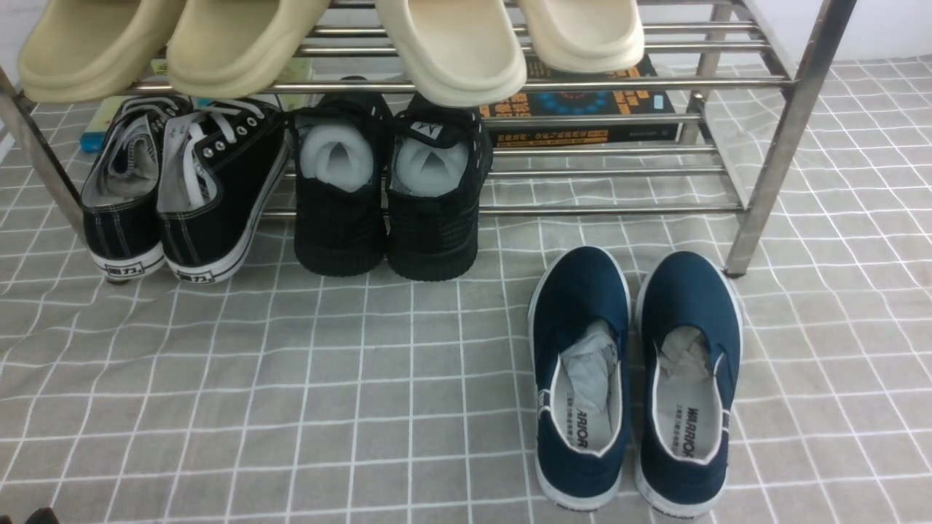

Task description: Take the shoes off the shelf with your hand from the grey coffee tablecloth.

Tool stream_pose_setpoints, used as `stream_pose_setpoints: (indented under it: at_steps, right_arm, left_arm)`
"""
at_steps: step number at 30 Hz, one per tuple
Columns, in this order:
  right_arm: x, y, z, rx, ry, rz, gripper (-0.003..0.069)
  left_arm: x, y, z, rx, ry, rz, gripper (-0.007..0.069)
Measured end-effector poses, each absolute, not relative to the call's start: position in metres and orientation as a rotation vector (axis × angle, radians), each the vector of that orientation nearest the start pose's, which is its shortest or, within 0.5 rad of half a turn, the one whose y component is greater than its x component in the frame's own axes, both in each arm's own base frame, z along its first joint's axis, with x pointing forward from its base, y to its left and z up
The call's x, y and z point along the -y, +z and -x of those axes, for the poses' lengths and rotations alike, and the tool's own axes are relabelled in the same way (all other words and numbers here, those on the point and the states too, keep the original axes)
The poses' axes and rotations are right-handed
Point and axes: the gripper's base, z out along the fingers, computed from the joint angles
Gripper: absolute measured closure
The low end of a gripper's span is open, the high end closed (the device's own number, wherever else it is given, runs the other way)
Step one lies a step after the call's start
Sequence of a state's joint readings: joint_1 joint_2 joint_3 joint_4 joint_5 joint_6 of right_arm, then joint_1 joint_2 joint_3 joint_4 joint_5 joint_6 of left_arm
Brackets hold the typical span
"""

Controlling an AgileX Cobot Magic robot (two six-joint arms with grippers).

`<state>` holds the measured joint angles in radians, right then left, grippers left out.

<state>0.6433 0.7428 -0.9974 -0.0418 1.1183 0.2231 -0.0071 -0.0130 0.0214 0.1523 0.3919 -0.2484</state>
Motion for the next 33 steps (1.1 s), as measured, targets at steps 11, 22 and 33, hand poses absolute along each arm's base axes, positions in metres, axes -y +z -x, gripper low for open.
stream_pose_setpoints:
  at_steps: [11, 22, 33]
  right_arm:
    - [-0.063, 0.296, -0.085, -1.989, 0.533, 0.436, 0.0673]
    - [-0.066, 0.293, -0.089, -1.875, 0.55, 0.429, 0.0666]
    - [-0.066, 0.293, -0.09, -1.875, 0.548, 0.43, 0.0664]
  left_arm:
    - [-0.005, 0.172, -0.052, -1.875, -0.024, 0.134, 0.0385]
    - [-0.005, 0.172, -0.052, -1.875, -0.024, 0.134, 0.0385]
    - [-0.005, 0.172, -0.052, -1.875, -0.024, 0.134, 0.0385]
